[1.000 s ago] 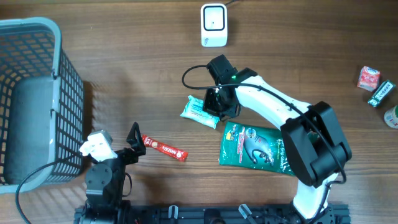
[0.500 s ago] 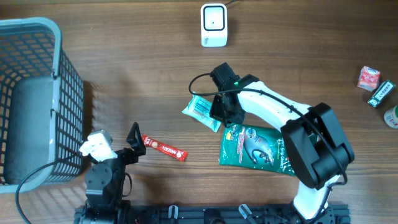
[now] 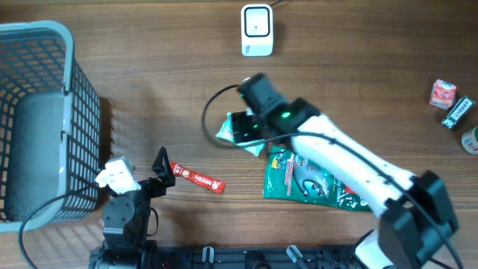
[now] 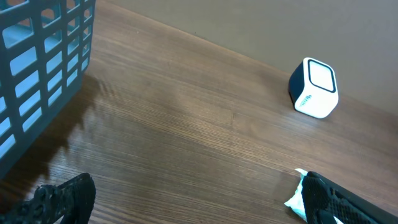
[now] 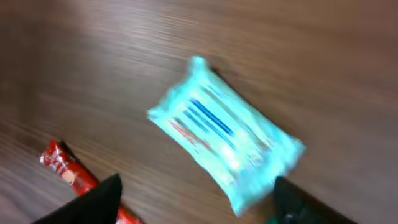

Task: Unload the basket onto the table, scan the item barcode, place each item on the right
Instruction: 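Lift the wet-wipe pack and turn it toward the scanner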

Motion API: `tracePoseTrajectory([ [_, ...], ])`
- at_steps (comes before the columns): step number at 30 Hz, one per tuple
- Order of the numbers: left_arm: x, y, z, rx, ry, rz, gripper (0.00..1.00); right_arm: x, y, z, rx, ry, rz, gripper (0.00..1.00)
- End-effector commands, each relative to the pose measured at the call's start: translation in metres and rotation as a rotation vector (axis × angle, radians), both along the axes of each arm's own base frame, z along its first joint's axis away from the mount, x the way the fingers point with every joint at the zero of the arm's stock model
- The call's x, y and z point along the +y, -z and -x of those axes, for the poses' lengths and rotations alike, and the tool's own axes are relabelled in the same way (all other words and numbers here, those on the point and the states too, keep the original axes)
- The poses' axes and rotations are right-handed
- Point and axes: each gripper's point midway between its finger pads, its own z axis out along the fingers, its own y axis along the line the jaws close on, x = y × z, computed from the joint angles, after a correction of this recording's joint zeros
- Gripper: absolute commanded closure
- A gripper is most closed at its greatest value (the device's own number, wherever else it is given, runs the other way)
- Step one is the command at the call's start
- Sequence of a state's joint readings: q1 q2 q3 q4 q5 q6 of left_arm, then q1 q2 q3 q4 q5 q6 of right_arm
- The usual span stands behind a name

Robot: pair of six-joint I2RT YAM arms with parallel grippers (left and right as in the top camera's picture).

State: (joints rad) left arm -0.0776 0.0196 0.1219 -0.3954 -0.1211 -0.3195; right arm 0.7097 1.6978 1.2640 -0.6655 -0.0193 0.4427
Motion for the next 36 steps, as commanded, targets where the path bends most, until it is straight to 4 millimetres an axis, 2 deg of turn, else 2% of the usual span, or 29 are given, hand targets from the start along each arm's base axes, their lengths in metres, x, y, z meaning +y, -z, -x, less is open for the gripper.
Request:
tracePoseTrajectory([
  [1, -0.002, 0.000, -0.001, -0.005, 0.013, 0.001, 0.00, 0.015, 0.035, -0.001, -0.100, -0.162, 0.194, 0.14],
  [4, -0.002, 0.000, -0.001, -0.005, 0.013, 0.001, 0.00, 0.006, 0.057, 0.002, -0.135, -0.209, 0.367, 0.09],
  [7, -0.002, 0.000, -0.001, -0.005, 0.013, 0.001, 0.00, 0.013, 0.073, 0.002, -0.150, -0.318, 0.412, 0.09],
  [11, -0.002, 0.000, -0.001, -0.005, 0.013, 0.001, 0.00, 0.013, 0.090, -0.007, -0.172, -0.327, 0.456, 0.11],
  [12, -0.002, 0.000, -0.001, -0.005, 0.013, 0.001, 0.00, 0.012, 0.100, -0.006, -0.153, -0.332, 0.471, 0.12],
  [14, -0.002, 0.000, -0.001, -0.005, 0.013, 0.001, 0.00, 0.007, 0.114, -0.001, -0.119, -0.340, 0.501, 0.23],
  [16, -0.002, 0.000, -0.001, -0.005, 0.013, 0.001, 0.00, -0.005, 0.126, 0.001, -0.092, -0.301, 0.551, 0.43],
  [17, -0.002, 0.000, -0.001, -0.005, 0.013, 0.001, 0.00, -0.012, 0.127, -0.001, -0.097, -0.254, 0.582, 0.58],
  [18, -0.002, 0.000, -0.001, -0.005, 0.013, 0.001, 0.00, -0.020, 0.125, -0.005, -0.115, -0.195, 0.613, 0.63],
  [20, -0.002, 0.000, -0.001, -0.005, 0.013, 0.001, 0.00, -0.026, 0.119, -0.012, -0.152, -0.133, 0.638, 0.66],
  [23, -0.002, 0.000, -0.001, -0.005, 0.013, 0.001, 0.00, -0.039, 0.108, -0.023, -0.219, -0.018, 0.684, 0.71],
  [24, -0.002, 0.000, -0.001, -0.005, 0.013, 0.001, 0.00, -0.039, 0.106, -0.023, -0.218, 0.002, 0.681, 0.78],
  [25, -0.002, 0.000, -0.001, -0.005, 0.013, 0.001, 0.00, -0.035, 0.103, -0.021, -0.192, 0.010, 0.648, 0.84],
  [27, -0.002, 0.000, -0.001, -0.005, 0.013, 0.001, 0.00, -0.011, 0.093, -0.016, -0.098, -0.027, 0.493, 0.95],
  [28, -0.002, 0.000, -0.001, -0.005, 0.013, 0.001, 0.00, 0.003, 0.084, -0.013, -0.045, -0.047, 0.389, 0.95],
  [30, -0.002, 0.000, -0.001, -0.005, 0.013, 0.001, 0.00, 0.032, 0.054, 0.000, 0.094, -0.119, 0.114, 0.95],
  [32, -0.002, 0.000, -0.001, -0.005, 0.013, 0.001, 0.00, 0.045, 0.026, 0.011, 0.184, -0.200, -0.091, 0.96],
  [35, -0.002, 0.000, -0.001, -0.005, 0.013, 0.001, 0.00, 0.046, -0.039, 0.023, 0.311, -0.352, -0.486, 0.95],
  [36, -0.002, 0.000, -0.001, -0.005, 0.013, 0.001, 0.00, 0.043, -0.064, 0.025, 0.324, -0.451, -0.652, 0.95],
])
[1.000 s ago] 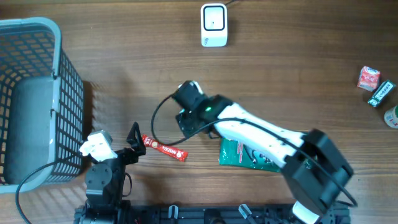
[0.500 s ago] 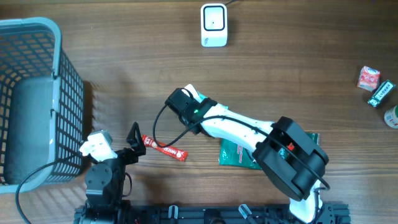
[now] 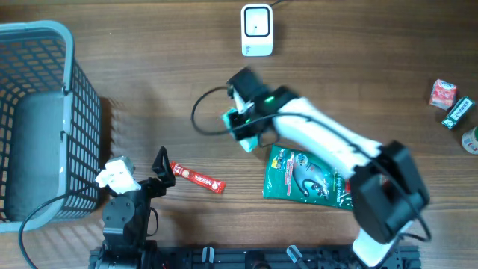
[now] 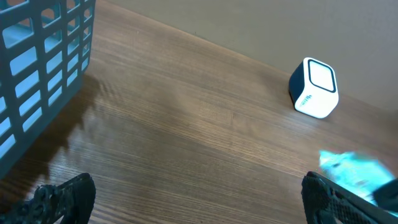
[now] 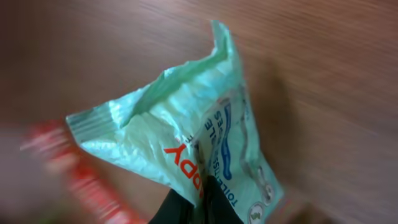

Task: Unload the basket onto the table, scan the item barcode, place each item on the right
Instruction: 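Lift the wet-wipe pack and turn it toward the scanner, then hold the wet-wipe pack in front of the white scanner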

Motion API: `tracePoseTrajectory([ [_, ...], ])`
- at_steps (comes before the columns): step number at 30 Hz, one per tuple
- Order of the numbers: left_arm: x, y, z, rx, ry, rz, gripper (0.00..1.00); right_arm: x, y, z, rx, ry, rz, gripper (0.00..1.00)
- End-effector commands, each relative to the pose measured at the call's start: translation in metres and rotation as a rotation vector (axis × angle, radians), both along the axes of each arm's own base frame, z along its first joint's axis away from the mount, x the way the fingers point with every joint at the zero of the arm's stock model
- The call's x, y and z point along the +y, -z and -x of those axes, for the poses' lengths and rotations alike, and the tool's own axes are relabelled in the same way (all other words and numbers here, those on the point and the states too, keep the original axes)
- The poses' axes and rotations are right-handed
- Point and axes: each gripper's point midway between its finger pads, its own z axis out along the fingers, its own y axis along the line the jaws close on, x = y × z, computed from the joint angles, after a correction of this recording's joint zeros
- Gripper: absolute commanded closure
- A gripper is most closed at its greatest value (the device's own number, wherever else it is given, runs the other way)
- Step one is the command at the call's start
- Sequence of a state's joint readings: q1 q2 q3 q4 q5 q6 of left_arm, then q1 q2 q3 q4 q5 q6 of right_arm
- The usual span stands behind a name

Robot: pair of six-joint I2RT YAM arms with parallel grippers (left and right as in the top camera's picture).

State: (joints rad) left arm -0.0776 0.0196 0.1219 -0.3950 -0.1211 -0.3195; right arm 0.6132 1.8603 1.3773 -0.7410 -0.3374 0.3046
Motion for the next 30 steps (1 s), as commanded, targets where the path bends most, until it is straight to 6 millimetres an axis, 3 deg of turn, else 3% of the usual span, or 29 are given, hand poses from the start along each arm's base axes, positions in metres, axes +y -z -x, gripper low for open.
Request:
tracePoseTrajectory([
  [1, -0.002, 0.000, 0.000, -0.005, 0.013, 0.001, 0.00, 0.021, -0.098, 0.023, 0.134, -0.271, -0.621, 0.95],
  [6, -0.002, 0.000, 0.000, -0.005, 0.013, 0.001, 0.00, -0.014, -0.104, -0.004, 0.198, -0.246, -0.927, 0.95],
  [9, -0.002, 0.000, 0.000, -0.005, 0.013, 0.001, 0.00, -0.025, -0.096, -0.010, 0.374, -0.212, -1.107, 0.96],
  [13, -0.002, 0.000, 0.000, -0.005, 0.013, 0.001, 0.00, -0.023, -0.064, -0.019, 0.723, 0.006, -1.036, 0.96],
  [17, -0.002, 0.000, 0.000, -0.005, 0.013, 0.001, 0.00, -0.023, -0.063, -0.020, 1.053, 0.220, -0.937, 0.96],
  [21, -0.002, 0.000, 0.000, -0.005, 0.013, 0.001, 0.00, -0.023, -0.063, -0.019, 1.269, 0.369, -0.853, 0.96],
  [24, -0.002, 0.000, 0.000, -0.005, 0.013, 0.001, 0.00, -0.023, -0.063, -0.019, 1.371, 0.440, -0.808, 0.96],
  [30, -0.002, 0.000, 0.000, -0.004, 0.013, 0.002, 0.00, -0.023, -0.063, -0.019, 1.376, 0.444, -0.806, 0.96],
])
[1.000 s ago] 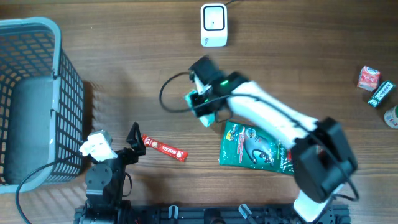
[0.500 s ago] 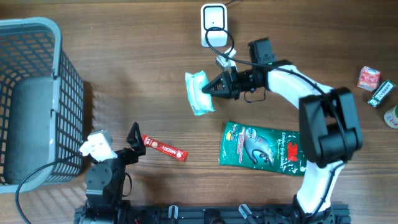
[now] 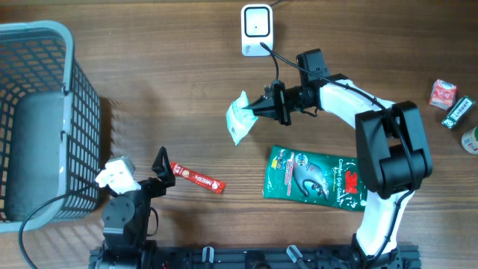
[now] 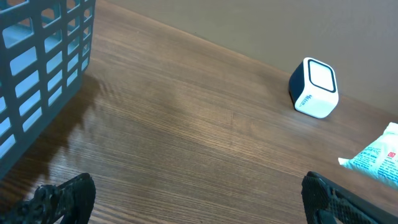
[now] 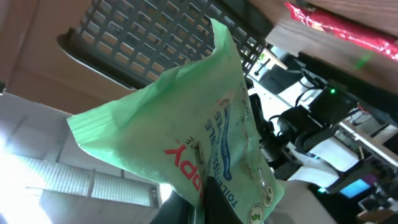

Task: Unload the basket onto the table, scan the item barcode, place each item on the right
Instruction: 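Hold the wet-wipe pack in front of the white scanner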

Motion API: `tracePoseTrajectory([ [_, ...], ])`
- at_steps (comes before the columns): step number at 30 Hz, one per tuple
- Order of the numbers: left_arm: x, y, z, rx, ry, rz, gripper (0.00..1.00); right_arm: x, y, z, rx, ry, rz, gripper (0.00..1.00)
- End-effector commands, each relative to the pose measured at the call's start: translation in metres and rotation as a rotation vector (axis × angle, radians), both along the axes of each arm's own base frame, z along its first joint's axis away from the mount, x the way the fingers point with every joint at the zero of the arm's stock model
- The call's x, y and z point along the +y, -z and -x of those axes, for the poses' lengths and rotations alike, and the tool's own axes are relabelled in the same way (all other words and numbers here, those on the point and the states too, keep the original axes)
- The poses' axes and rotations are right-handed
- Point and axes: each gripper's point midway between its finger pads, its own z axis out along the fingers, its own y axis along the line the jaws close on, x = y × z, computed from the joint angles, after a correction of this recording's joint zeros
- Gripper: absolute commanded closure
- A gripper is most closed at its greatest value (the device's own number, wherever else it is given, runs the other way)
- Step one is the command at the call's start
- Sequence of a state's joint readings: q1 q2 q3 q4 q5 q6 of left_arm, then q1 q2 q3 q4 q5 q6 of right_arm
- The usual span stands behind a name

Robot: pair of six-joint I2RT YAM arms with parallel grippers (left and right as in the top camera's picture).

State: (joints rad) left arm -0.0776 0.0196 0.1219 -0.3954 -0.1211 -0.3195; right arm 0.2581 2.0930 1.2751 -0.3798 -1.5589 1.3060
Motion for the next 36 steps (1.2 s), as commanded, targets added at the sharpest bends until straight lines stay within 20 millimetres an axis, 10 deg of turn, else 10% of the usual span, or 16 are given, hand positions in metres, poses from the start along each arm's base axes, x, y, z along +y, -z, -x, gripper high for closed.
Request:
tracePoseTrajectory([
  [1, -0.002, 0.000, -0.001, -0.005, 0.013, 0.001, 0.00, 0.000, -0.013, 0.003, 0.050, -0.026, -0.046, 0.96],
  [11, -0.002, 0.000, -0.001, -0.005, 0.013, 0.001, 0.00, 0.017, -0.011, -0.023, -0.900, -0.013, -0.191, 0.95],
  [19, -0.002, 0.000, -0.001, -0.005, 0.013, 0.001, 0.00, -0.030, 0.050, -0.057, -1.172, -0.068, 0.583, 0.95],
  [26, -0.002, 0.000, -0.001, -0.005, 0.013, 0.001, 0.00, -0.079, -0.052, -0.052, -1.492, -0.042, 0.934, 0.95],
  [30, -0.002, 0.000, -0.001, -0.005, 0.013, 0.001, 0.00, -0.102, -0.056, -0.080, -1.559, 0.003, 1.137, 0.95],
  [36, -0.002, 0.000, -0.001, -0.005, 0.013, 0.001, 0.00, -0.074, -0.056, -0.157, -1.775, 0.165, 1.115, 0.95],
])
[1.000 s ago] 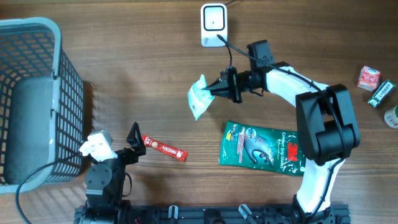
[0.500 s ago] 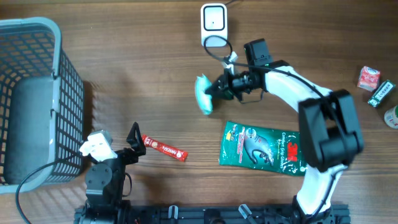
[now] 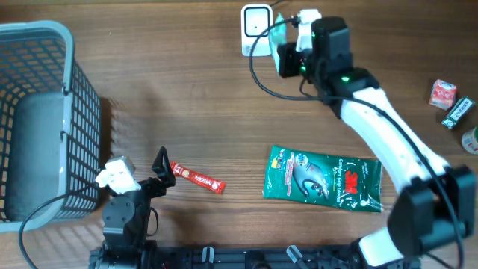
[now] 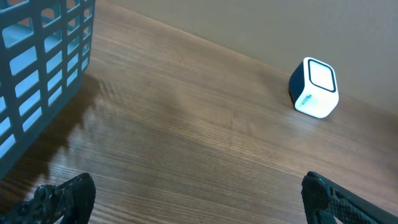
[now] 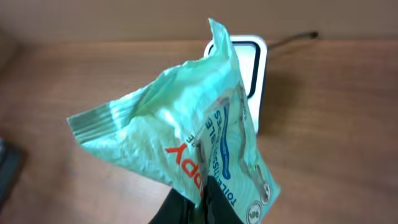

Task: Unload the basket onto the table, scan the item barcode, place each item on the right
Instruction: 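Hold the wet-wipe pack in front of the white scanner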

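Observation:
A mint-green tissue packet point(image 5: 186, 130) hangs pinched by its lower edge in my right gripper point(image 5: 202, 202), which is shut on it. Just behind the packet stands the white barcode scanner point(image 5: 256, 68), its dark window partly covered by the packet. In the overhead view the right gripper point(image 3: 287, 43) is at the back of the table, right beside the scanner point(image 3: 256, 30), and only a sliver of the packet point(image 3: 278, 27) shows. My left gripper point(image 3: 160, 170) rests open at the front left, holding nothing, with the scanner point(image 4: 314, 87) far ahead of it.
A grey mesh basket point(image 3: 45, 45) fills the left side. A red stick packet point(image 3: 196, 178) lies near the left gripper. A large green pouch point(image 3: 321, 179) lies front right. Small boxes point(image 3: 448, 101) sit at the right edge. The scanner's cable point(image 5: 292, 38) runs back.
My right gripper has moved with the tissue packet from above the middle of the table to the back, right at the scanner. The packet no longer shows in the left wrist view.
My right gripper was open above the tissue packet lying flat on the table. Then it was shut on the packet. Then it held the packet raised over the table's middle, and now holds it against the scanner. The left arm has stayed still.

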Motion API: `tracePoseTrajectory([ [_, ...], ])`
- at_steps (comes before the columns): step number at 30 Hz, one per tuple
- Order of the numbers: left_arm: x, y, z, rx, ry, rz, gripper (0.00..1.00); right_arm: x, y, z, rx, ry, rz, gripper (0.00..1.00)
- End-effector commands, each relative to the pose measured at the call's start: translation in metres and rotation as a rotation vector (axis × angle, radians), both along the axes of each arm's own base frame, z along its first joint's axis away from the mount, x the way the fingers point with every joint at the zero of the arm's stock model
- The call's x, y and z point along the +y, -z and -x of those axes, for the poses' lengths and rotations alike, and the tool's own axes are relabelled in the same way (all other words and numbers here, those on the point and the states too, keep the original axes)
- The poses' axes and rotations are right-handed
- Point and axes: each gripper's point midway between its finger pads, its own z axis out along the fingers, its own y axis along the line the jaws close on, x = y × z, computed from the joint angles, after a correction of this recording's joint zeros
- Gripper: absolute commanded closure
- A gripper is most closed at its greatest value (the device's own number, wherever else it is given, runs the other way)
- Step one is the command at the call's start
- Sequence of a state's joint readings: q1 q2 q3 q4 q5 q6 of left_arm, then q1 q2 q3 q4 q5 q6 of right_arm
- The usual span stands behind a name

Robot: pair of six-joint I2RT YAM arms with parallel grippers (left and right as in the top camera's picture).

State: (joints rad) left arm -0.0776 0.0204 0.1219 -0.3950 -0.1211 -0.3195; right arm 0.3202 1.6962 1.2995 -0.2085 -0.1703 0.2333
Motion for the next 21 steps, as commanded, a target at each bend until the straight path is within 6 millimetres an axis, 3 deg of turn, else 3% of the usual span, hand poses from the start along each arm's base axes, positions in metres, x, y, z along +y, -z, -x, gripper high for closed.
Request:
tracePoseTrajectory([
  [1, -0.002, 0.000, 0.000, -0.005, 0.013, 0.001, 0.00, 0.018, 0.014, -0.040, -0.068, 0.002, 0.029, 0.95],
  [8, -0.002, 0.000, 0.000, -0.005, 0.013, 0.001, 0.00, 0.069, 0.038, -0.116, -0.152, 0.018, 0.195, 0.95],
  [11, -0.002, 0.000, 0.000, -0.005, 0.013, 0.001, 0.00, 0.068, 0.064, -0.138, -0.146, 0.079, 0.251, 0.95],
  [14, -0.002, 0.000, 0.000, -0.005, 0.013, 0.001, 0.00, 0.071, 0.079, -0.145, -0.138, 0.087, 0.260, 0.95],
  [21, -0.002, 0.000, 0.000, -0.005, 0.013, 0.001, 0.00, 0.061, 0.068, -0.149, -0.142, 0.149, 0.294, 0.95],
])
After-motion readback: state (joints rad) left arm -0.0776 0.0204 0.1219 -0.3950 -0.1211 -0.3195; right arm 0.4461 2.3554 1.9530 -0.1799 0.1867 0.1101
